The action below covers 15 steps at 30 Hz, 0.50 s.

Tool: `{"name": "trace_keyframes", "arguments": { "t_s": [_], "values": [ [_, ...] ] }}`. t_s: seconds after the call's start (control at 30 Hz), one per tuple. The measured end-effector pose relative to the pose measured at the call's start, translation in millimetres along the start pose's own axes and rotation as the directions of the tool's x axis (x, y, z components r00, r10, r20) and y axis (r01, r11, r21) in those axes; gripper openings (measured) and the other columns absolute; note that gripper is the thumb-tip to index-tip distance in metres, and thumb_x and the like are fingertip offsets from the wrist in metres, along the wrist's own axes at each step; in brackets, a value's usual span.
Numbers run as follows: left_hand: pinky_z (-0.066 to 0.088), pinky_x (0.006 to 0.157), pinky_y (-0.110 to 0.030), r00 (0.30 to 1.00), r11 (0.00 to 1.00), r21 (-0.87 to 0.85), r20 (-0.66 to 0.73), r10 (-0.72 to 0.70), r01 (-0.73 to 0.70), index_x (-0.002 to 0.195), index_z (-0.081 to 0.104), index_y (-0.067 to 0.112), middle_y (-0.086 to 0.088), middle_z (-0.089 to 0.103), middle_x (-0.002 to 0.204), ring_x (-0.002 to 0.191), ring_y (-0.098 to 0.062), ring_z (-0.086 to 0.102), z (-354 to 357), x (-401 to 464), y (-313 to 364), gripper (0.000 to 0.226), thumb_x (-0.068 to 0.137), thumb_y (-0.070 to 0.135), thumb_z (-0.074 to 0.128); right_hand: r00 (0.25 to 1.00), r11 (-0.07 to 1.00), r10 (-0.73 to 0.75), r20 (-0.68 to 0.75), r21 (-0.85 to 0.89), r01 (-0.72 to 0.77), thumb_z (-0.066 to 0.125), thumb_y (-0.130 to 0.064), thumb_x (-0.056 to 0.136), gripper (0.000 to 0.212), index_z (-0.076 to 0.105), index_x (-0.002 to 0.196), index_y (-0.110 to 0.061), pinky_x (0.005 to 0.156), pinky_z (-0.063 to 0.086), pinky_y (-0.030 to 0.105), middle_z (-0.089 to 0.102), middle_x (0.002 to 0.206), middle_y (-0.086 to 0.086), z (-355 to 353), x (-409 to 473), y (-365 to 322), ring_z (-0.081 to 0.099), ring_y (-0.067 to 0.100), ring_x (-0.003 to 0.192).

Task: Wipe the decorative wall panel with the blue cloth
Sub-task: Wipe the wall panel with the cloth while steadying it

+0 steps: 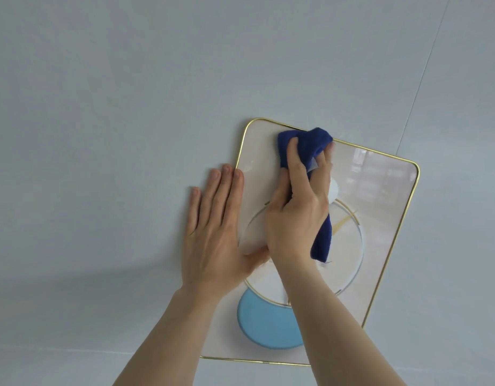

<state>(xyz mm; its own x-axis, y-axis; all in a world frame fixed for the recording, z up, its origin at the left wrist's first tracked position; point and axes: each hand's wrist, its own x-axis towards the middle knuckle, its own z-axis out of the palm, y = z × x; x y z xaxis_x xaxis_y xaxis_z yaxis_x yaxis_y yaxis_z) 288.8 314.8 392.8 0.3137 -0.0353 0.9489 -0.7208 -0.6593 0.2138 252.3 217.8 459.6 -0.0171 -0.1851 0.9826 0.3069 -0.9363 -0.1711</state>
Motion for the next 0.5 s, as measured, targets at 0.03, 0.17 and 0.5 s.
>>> {"name": "trace_keyframes", "arguments": {
  "t_s": [0.03,0.17,0.5],
  "values": [
    [0.011,0.13,-0.05,1.0,1.0,-0.004,-0.005,0.002,-0.002,0.162,0.011,0.012,-0.004,0.013,0.172,0.16,-0.019,0.008,0,0,0,0.115,0.079,0.082,0.05,0.997,0.998,-0.064,0.044,-0.01,0.064,0.051,0.014,0.098,0.052,0.061,0.142,-0.012,0.119,0.036,0.024,0.037,0.162,0.015,-1,1,1,0.027,0.033,0.156],
    [0.007,0.131,-0.046,1.0,1.0,-0.018,-0.013,-0.012,0.012,0.162,0.011,0.013,-0.002,0.011,0.171,0.16,-0.017,0.007,-1,0,2,0.117,0.078,0.09,0.036,0.96,0.974,-0.21,0.186,-0.04,0.221,0.052,0.016,0.096,0.054,0.06,0.143,-0.011,0.121,0.041,0.036,0.041,0.16,0.016,-10,6,11,0.026,0.036,0.156],
    [0.005,0.131,-0.043,0.996,0.999,-0.011,0.07,-0.047,0.048,0.163,0.011,0.013,-0.002,0.012,0.172,0.161,-0.016,0.005,-7,1,1,0.135,0.064,0.087,0.064,0.817,0.887,-0.404,0.411,-0.041,0.459,0.043,0.002,0.104,0.041,0.064,0.138,-0.007,0.115,0.042,0.06,0.052,0.151,0.022,-42,-10,38,0.032,0.039,0.153]
  ]
}}
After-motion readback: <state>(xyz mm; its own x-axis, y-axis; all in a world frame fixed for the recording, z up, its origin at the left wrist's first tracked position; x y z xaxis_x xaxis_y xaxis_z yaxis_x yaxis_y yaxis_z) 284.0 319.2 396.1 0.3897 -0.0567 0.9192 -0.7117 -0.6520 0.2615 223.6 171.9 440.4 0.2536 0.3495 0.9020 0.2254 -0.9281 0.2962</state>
